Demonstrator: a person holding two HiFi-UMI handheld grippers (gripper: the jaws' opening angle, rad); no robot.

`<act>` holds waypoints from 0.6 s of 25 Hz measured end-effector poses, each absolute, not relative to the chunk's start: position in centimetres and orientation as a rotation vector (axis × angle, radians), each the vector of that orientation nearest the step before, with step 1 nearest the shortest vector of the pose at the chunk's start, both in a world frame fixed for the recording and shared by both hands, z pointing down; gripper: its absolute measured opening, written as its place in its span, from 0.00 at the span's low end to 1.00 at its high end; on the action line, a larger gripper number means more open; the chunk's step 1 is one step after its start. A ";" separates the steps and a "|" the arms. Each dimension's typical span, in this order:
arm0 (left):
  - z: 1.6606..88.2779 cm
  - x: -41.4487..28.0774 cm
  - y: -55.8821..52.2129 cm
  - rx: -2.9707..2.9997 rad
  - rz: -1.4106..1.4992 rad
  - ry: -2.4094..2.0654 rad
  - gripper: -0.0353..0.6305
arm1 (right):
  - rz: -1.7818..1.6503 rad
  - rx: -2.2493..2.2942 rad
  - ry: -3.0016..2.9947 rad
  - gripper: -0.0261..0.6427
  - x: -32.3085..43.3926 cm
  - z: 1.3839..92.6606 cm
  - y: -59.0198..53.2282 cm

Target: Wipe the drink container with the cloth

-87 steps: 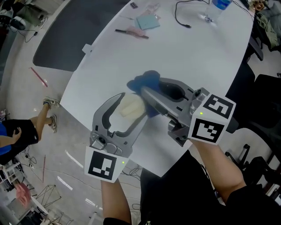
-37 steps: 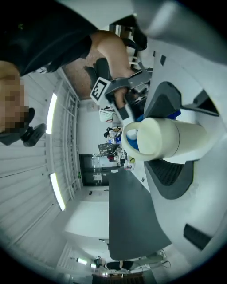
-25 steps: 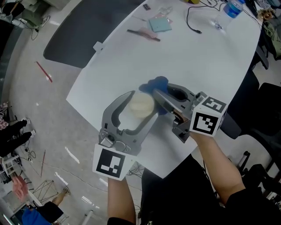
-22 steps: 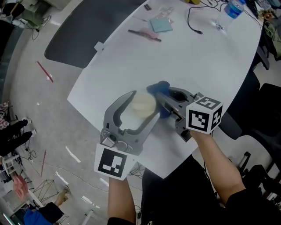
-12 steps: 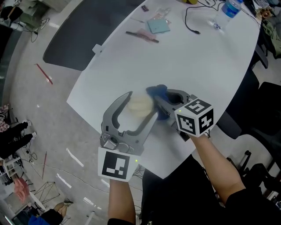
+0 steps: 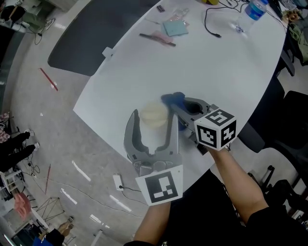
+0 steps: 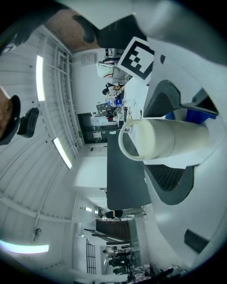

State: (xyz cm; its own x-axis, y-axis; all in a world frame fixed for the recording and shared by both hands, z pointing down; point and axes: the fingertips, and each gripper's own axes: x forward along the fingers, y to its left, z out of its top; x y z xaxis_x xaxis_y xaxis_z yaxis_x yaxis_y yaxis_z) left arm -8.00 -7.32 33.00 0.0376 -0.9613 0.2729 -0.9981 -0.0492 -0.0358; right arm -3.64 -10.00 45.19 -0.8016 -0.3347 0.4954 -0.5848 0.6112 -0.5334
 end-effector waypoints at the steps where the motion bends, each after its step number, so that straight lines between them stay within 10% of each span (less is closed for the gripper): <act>1: 33.2 -7.8 -7.5 2.125 0.348 -2.050 0.51 | 1.006 0.743 -2.492 0.12 -3.6 45.2 -10.0; 15: 33.8 -7.2 -7.1 2.563 0.460 -1.419 0.48 | 1.015 0.796 -2.563 0.12 -3.0 42.6 -10.6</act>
State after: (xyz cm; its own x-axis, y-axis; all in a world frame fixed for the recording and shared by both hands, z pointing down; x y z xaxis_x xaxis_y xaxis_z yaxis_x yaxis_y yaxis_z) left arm -7.19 -7.09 33.77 0.4980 -0.7934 0.3502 -0.8479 -0.5302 0.0045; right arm -2.98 -10.65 42.56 -0.8121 -0.3917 0.4325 -0.5816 0.6033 -0.5457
